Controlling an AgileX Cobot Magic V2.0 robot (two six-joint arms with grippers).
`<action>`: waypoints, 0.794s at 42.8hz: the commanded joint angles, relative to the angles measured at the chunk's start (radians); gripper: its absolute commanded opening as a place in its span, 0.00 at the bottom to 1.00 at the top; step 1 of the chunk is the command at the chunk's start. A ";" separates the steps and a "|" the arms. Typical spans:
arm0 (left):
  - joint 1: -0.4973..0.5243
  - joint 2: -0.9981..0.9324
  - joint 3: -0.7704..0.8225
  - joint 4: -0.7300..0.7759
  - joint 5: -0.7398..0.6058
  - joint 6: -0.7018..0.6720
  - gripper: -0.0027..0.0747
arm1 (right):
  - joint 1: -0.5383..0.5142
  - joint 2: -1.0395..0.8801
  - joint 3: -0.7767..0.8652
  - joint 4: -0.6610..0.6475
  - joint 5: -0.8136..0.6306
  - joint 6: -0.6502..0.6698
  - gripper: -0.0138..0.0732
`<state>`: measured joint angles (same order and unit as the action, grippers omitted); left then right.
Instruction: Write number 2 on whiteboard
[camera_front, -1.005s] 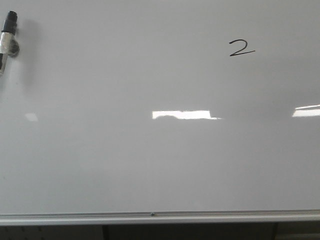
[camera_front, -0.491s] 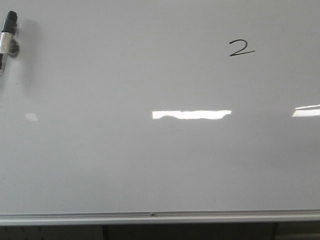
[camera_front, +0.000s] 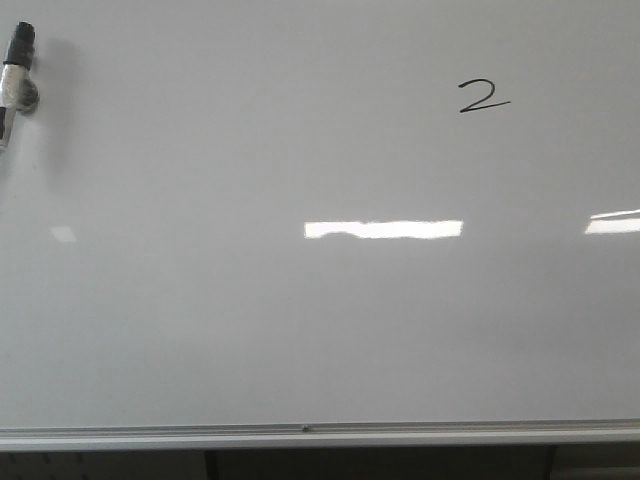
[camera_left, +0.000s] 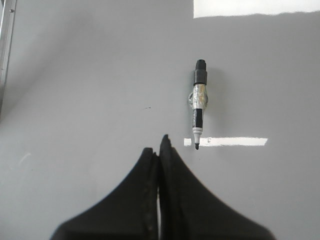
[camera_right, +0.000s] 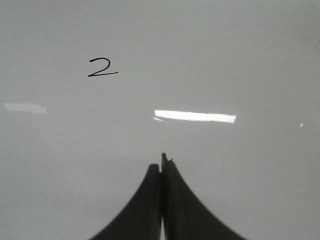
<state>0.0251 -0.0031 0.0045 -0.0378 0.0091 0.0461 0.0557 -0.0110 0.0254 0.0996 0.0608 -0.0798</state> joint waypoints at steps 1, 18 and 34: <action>0.001 -0.027 0.034 -0.010 -0.084 -0.003 0.01 | -0.004 -0.017 -0.003 -0.007 -0.089 -0.003 0.14; 0.001 -0.027 0.034 -0.010 -0.084 -0.003 0.01 | -0.011 -0.017 -0.003 -0.008 -0.129 -0.002 0.14; 0.001 -0.027 0.034 -0.010 -0.084 -0.003 0.01 | -0.052 -0.018 -0.003 -0.087 -0.170 0.110 0.14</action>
<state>0.0251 -0.0031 0.0045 -0.0378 0.0091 0.0461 0.0088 -0.0110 0.0254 0.0350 -0.0207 0.0058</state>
